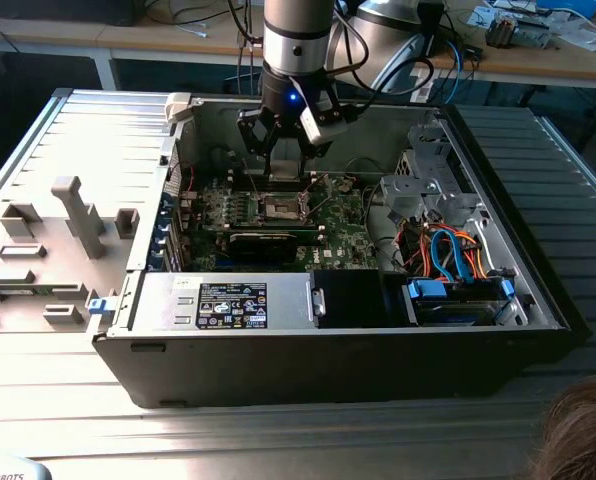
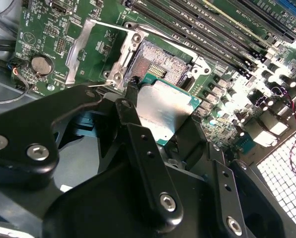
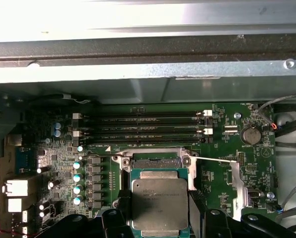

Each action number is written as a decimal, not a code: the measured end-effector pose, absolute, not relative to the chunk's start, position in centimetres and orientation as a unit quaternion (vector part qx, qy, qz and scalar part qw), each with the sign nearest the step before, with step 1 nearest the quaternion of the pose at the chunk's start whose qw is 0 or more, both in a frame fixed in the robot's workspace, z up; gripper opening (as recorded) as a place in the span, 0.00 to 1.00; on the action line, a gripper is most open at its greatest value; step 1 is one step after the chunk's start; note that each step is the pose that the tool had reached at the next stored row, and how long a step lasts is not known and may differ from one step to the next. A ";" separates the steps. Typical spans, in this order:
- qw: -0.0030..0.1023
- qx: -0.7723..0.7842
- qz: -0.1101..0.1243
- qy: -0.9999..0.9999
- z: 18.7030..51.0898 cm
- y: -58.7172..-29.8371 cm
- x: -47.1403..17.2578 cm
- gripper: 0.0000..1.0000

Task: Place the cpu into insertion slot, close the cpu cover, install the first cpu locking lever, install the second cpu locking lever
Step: 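Place the cpu into insertion slot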

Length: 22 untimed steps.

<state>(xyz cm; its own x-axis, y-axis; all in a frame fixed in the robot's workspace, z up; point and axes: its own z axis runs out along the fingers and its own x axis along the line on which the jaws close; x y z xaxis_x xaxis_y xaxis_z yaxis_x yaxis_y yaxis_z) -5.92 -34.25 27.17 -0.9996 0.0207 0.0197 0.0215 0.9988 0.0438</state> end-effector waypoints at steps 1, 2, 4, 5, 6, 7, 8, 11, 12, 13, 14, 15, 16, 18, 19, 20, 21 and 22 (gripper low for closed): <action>0.010 -0.011 -0.022 -1.000 27.2 -34.2 -5.9 0.55; 0.010 -0.011 -0.022 -1.000 27.2 -34.2 -5.9 0.55; 0.010 -0.011 -0.021 -1.000 27.1 -34.2 -5.9 0.55; 0.010 -0.012 -0.021 -1.000 27.1 -34.2 -5.9 0.55; 0.010 -0.012 -0.021 -1.000 27.1 -34.2 -5.9 0.55; 0.010 -0.012 -0.020 -1.000 27.1 -34.2 -5.9 0.55; 0.010 -0.012 -0.020 -1.000 27.1 -34.2 -5.9 0.55; 0.010 -0.013 -0.020 -1.000 27.1 -34.2 -5.9 0.55; 0.010 -0.013 -0.020 -1.000 27.1 -34.2 -5.9 0.55; 0.010 -0.013 -0.019 -1.000 27.1 -34.2 -5.9 0.55; 0.010 -0.013 -0.019 -1.000 27.1 -34.2 -5.9 0.55; 0.010 -0.014 -0.019 -1.000 27.0 -34.2 -5.9 0.55; 0.010 -0.014 -0.019 -1.000 27.0 -34.2 -5.9 0.55; 0.010 -0.014 -0.019 -1.000 27.0 -34.2 -5.9 0.55; 0.010 -0.014 -0.018 -1.000 27.0 -34.2 -5.9 0.55; 0.010 -0.015 -0.018 -1.000 27.0 -34.2 -5.9 0.55; 0.010 -0.015 -0.018 -1.000 27.0 -34.2 -5.9 0.55; 0.010 -0.015 -0.018 -1.000 27.0 -34.2 -5.9 0.55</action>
<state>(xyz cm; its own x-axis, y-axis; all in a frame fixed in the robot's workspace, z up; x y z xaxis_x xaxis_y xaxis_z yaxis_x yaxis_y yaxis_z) -5.93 -34.25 26.98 -0.9994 0.0298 0.0195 0.0305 0.9989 0.0353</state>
